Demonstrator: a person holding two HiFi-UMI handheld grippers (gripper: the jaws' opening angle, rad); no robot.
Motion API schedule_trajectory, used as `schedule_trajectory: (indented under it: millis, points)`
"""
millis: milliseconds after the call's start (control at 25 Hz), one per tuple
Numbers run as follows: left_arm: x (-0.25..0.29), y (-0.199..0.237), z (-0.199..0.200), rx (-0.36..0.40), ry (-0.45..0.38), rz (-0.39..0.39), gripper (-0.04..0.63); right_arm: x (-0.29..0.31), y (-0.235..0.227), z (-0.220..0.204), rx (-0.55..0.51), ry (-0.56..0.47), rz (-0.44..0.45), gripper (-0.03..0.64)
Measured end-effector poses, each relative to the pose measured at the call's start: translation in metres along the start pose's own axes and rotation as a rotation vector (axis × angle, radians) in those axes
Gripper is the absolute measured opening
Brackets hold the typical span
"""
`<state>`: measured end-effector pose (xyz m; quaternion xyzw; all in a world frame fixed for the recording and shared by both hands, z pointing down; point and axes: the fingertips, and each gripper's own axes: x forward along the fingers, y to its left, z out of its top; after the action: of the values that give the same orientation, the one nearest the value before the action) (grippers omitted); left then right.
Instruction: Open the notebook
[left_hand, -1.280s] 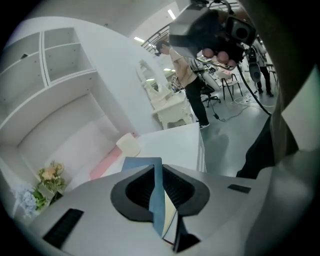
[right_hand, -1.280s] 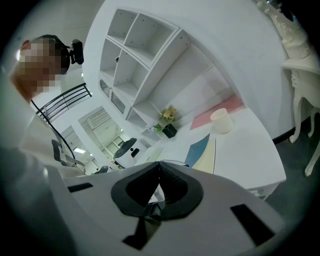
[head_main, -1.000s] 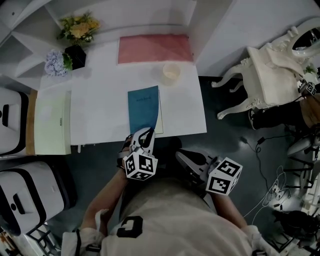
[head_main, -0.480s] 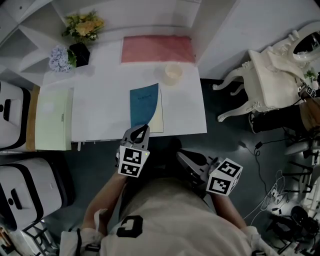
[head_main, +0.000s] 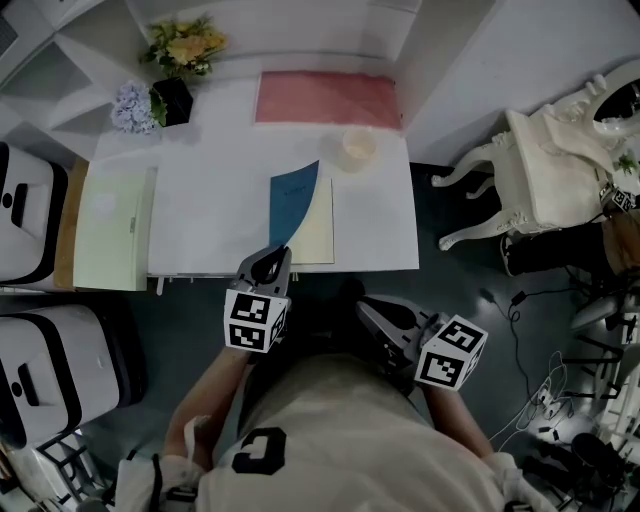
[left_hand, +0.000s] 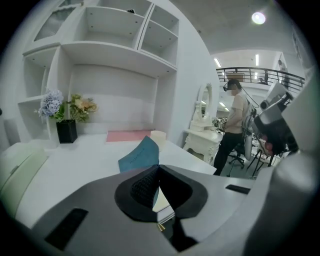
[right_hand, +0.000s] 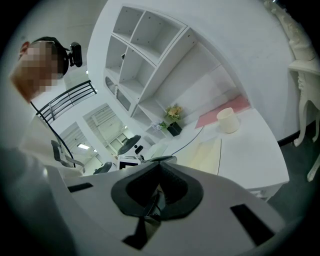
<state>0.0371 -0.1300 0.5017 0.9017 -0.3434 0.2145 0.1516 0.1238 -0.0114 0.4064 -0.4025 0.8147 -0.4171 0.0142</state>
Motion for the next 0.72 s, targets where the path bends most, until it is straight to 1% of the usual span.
schedule_trajectory:
  millis: [200,360,440,600,720]
  points:
    - [-0.007,0.011,0.001,-0.066,-0.013,0.015,0.018,0.005,0.002,0.002,-0.010,0.013,0.010,0.023]
    - [-0.013,0.018,0.001,-0.094,-0.017,0.031,0.018,0.009,0.003,0.004,-0.013,0.024,0.019,0.023]
    - [-0.015,0.023,0.002,-0.102,-0.022,0.044,0.018,0.011,0.004,0.006,-0.018,0.030,0.024,0.023]
    - [-0.022,0.033,0.002,-0.090,-0.026,0.085,0.018,0.015,0.005,0.006,-0.023,0.040,0.028,0.023]
    - [-0.027,0.039,0.001,-0.101,-0.030,0.104,0.018,0.018,0.006,0.005,-0.022,0.048,0.034,0.023]
